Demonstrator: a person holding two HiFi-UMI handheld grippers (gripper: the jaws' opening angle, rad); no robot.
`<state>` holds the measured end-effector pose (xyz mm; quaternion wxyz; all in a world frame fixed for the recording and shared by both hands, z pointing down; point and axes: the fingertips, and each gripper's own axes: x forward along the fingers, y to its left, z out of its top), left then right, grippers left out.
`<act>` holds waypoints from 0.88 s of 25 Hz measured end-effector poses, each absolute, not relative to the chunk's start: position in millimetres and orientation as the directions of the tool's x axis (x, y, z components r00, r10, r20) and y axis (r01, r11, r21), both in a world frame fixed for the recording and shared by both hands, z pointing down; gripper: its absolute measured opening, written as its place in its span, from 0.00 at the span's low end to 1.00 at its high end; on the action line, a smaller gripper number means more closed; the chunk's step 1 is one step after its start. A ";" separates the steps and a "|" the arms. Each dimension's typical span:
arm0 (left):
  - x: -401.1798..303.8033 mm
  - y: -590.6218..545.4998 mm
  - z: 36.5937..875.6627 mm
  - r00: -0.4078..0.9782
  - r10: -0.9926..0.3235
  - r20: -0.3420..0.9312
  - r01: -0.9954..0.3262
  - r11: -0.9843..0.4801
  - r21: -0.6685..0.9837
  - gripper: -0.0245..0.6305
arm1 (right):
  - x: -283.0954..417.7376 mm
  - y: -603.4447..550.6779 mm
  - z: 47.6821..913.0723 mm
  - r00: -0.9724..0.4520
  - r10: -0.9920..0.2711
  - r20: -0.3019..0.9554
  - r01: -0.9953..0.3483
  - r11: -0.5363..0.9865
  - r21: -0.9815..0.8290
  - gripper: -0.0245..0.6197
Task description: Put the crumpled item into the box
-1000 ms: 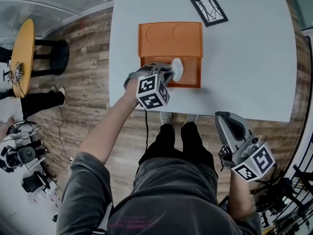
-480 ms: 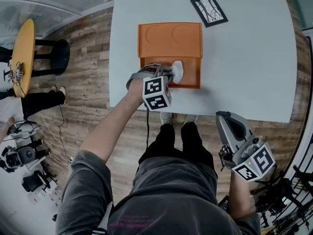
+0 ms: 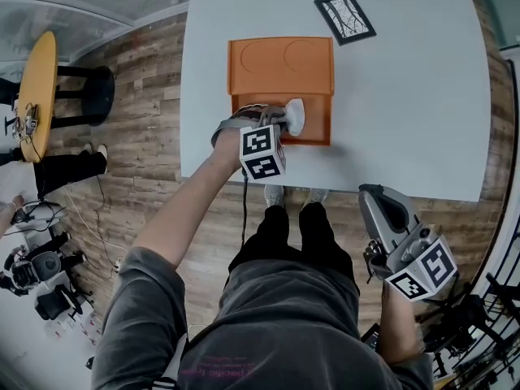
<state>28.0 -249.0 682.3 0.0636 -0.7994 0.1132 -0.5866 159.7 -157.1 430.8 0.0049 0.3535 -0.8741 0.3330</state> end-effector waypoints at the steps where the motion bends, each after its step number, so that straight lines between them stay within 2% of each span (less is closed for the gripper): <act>1: 28.0 -249.6 682.2 0.287 -0.259 0.922 -0.109 -0.965 -0.238 0.19 | 159.6 -157.0 430.0 -0.750 -0.615 0.244 -0.621 0.528 -0.578 0.05; 8: 34.2 -246.4 673.6 0.319 -0.279 0.906 -0.124 -0.960 -0.252 0.23 | 160.9 -151.7 425.2 -0.749 -0.616 0.243 -0.624 0.534 -0.570 0.05; 22: 25.3 -246.2 629.5 0.380 -0.360 0.852 -0.223 -0.930 -0.294 0.23 | 145.5 -140.1 411.7 -0.762 -0.609 0.221 -0.611 0.563 -0.556 0.05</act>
